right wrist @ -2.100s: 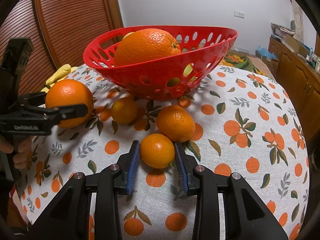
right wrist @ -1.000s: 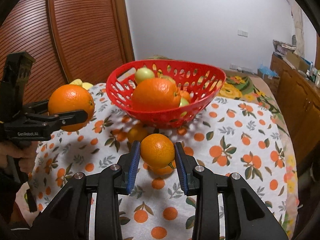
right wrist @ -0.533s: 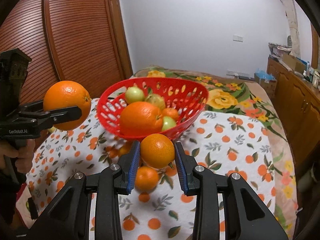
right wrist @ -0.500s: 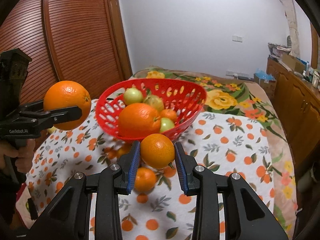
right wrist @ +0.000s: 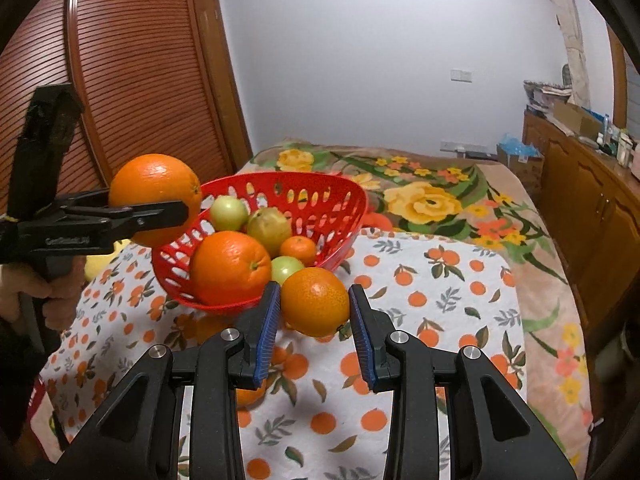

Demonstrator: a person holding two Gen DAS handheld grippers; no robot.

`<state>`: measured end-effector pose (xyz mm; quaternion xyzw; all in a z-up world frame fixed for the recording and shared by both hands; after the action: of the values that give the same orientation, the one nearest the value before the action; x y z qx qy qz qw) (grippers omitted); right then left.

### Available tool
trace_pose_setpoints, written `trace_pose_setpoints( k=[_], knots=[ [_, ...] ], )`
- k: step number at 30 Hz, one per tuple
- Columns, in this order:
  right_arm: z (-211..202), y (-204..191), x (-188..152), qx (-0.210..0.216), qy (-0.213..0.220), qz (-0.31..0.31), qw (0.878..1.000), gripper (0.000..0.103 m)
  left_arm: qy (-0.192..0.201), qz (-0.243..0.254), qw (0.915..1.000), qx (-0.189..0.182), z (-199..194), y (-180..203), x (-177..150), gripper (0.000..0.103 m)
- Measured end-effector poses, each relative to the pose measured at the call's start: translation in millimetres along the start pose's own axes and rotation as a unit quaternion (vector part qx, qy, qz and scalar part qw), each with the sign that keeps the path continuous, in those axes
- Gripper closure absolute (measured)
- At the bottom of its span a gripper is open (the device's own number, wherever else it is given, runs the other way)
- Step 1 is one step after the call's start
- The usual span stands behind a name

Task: Organize fruits
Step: 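Lower the large orange into the basket with the left tool while the right tool carries the mandarin over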

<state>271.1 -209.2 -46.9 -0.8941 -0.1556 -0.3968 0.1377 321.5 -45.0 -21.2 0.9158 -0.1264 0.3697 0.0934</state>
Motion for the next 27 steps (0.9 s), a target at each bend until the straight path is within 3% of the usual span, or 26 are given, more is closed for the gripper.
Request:
trace_pose_setpoints(
  k=[11, 24, 27],
  knots=[
    [14, 14, 3, 0.008, -0.010, 0.009, 1.000, 0.069, -0.031, -0.007, 0.9995, -0.004, 44, -6, 21, 0.021],
    [22, 14, 5, 0.012, -0.015, 0.009, 1.000, 0.069, -0.032, -0.028, 0.9990, -0.017, 57, -16, 19, 0.020],
    [22, 14, 6, 0.010, -0.014, 0.008, 1.000, 0.069, -0.040, -0.022, 0.9990, -0.005, 60, -17, 18, 0.020]
  ],
)
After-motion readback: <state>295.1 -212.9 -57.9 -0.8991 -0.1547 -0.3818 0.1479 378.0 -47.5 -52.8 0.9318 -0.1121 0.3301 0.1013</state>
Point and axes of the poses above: each gripper's, at about its wrist camera, not at the fingertips, and z roughly the way its jaws point, y to its right, x to its top, the point moved 4 cm from there along z, roughly the way its jaws point, and after that the axes turned 5 degrees about -y, right-handed, at the moved point
